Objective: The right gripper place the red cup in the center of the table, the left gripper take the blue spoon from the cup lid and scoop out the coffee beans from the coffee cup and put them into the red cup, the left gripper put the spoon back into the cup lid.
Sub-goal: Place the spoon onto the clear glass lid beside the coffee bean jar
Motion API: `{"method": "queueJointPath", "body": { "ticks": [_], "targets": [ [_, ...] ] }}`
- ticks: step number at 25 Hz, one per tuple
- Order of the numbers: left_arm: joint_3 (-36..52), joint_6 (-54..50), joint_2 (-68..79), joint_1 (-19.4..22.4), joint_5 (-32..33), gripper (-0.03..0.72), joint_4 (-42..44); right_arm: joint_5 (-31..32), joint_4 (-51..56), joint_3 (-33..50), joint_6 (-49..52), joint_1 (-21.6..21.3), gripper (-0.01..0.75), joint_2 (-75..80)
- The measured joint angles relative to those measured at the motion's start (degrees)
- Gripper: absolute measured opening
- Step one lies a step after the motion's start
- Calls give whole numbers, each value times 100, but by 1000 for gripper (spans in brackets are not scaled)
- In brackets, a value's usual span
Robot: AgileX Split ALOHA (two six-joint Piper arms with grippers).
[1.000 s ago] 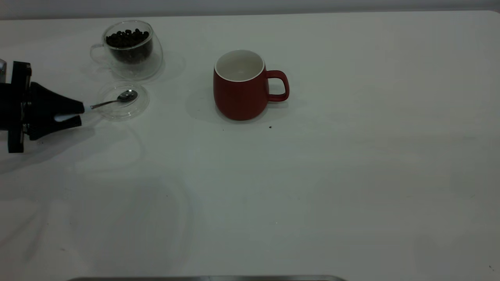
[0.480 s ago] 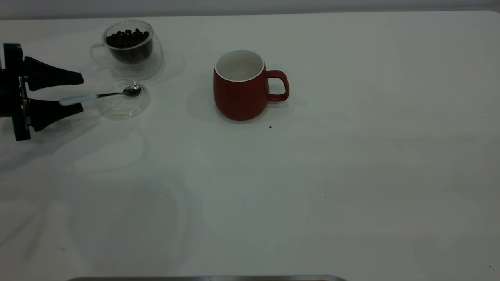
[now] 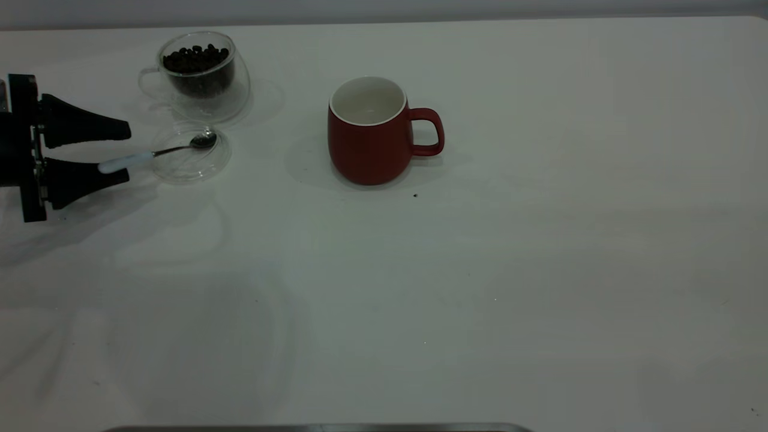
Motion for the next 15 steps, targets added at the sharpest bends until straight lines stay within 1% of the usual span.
{"method": "queueJointPath", "body": {
  "ticks": [6, 12, 15],
  "targets": [
    [0, 0, 0, 0, -576, 572, -16, 0, 0, 0, 0, 0, 582, 0],
    [0, 0, 0, 0, -641, 572, -21, 0, 0, 0, 0, 0, 582, 0],
    [0, 0, -43, 120, -641, 570, -21, 0, 0, 0, 0, 0, 582, 0]
  ]
}}
